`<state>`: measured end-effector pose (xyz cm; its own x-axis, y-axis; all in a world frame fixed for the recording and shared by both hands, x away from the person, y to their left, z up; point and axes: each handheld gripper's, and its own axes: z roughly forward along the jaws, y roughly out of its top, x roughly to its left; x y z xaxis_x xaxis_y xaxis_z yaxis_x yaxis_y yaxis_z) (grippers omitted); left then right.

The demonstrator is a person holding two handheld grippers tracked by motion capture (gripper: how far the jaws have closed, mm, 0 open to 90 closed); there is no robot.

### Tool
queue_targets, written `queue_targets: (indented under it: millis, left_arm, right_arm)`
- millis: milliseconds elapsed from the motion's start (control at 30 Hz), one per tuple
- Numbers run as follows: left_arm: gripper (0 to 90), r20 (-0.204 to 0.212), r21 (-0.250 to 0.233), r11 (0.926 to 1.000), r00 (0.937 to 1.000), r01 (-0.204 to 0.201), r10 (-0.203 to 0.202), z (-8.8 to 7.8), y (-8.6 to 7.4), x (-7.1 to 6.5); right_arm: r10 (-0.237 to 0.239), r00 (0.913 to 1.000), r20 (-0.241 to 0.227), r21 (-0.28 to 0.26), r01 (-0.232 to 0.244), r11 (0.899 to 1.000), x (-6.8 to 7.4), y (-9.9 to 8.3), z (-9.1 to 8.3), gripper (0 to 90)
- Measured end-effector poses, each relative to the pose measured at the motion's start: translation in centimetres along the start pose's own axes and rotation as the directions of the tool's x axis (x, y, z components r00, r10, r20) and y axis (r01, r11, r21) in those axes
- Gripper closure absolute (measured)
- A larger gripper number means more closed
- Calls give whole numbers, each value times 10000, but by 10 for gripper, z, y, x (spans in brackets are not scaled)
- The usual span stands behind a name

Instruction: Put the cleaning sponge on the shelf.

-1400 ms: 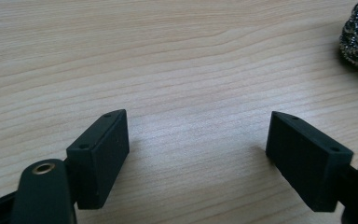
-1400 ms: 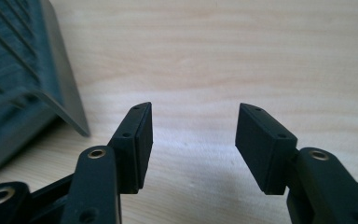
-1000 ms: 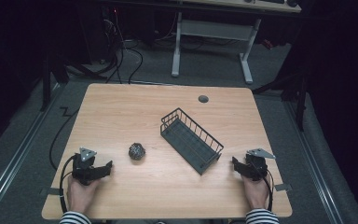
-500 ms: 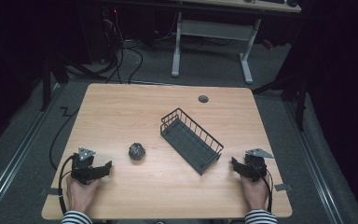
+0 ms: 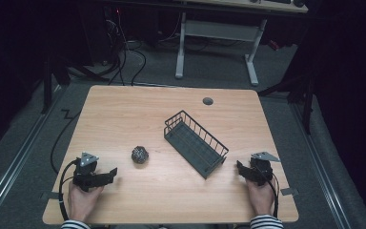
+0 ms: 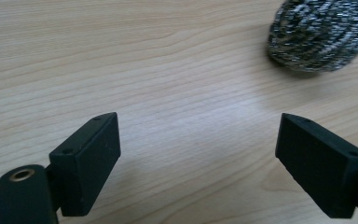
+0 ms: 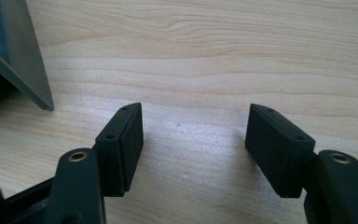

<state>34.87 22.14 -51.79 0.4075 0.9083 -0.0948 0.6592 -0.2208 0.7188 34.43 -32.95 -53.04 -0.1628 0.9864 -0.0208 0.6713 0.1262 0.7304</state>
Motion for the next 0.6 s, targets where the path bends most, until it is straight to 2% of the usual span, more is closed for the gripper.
queue_targets:
  millis: [200, 367, 400, 600]
  left_arm:
    - [97, 425, -68, 9991, 9982, -421, 424, -3, 11, -16]
    - [80, 544, -127, 9967, 9953, -801, 807, -1, 20, -28]
    - [78, 664, -88, 9961, 9939, -882, 886, 0, 24, -33]
    - [70, 769, 98, 9898, 9870, -1424, 1413, 10, 38, -48]
  right_arm:
    - [-5, 10000, 11, -12, 5, 10000, 0, 0, 0, 371]
    - [-8, 10000, 16, -15, 8, 10000, 0, 0, 0, 371]
    - [-9, 10000, 14, -16, 9, 10000, 0, 0, 0, 371]
    - [-55, 10000, -40, -16, 55, 10000, 0, 0, 0, 367]
